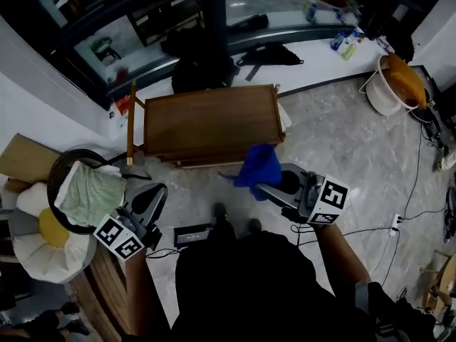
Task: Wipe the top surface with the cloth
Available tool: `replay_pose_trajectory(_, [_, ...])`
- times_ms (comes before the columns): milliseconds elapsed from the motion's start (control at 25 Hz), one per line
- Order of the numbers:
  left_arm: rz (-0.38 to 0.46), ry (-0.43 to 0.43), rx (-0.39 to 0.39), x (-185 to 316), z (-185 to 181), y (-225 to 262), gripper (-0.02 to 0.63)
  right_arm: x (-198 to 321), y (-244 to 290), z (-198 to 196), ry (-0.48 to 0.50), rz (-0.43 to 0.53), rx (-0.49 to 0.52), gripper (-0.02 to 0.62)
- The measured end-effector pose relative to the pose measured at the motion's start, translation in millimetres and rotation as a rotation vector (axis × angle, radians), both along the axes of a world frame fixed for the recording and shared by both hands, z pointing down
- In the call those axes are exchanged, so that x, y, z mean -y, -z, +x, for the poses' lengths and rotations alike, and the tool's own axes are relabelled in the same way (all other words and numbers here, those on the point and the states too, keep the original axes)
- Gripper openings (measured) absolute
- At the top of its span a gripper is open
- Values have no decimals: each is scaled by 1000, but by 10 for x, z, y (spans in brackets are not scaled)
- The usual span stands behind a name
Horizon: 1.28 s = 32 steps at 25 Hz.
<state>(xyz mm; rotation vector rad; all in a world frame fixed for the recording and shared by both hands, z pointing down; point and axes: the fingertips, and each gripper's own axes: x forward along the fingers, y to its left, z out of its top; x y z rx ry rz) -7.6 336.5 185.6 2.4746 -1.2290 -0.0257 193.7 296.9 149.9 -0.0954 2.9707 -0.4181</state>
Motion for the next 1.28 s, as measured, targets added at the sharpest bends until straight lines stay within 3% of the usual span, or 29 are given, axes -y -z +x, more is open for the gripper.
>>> replay_pose_trajectory(200, [-51,0,44,-314,427,-93,9,-279,-158,277,48,-41,26,63])
replay_pose_trajectory(440, [-80,-3,58,-537,547,-181,11,-426,-279,369,70,-49,7,63])
replay_pose_trajectory(640, [-67,-28,36,-522,422,-198,9,-486,-180,282,17,-30,-8,63])
replay_pose_trajectory(920, [-38,-53,39,-713,35,-165,11,-697,-152,-212,14,25,-68,63])
replay_pose_trajectory(1080, [-50,-48,27,-789,-215,-298,11,-772,-255,-508,1,2,-57,63])
replay_pose_trajectory(1280, [-51,-60,7,-871,-273,-308,11,-903,-304,-655,8,-5,-86,63])
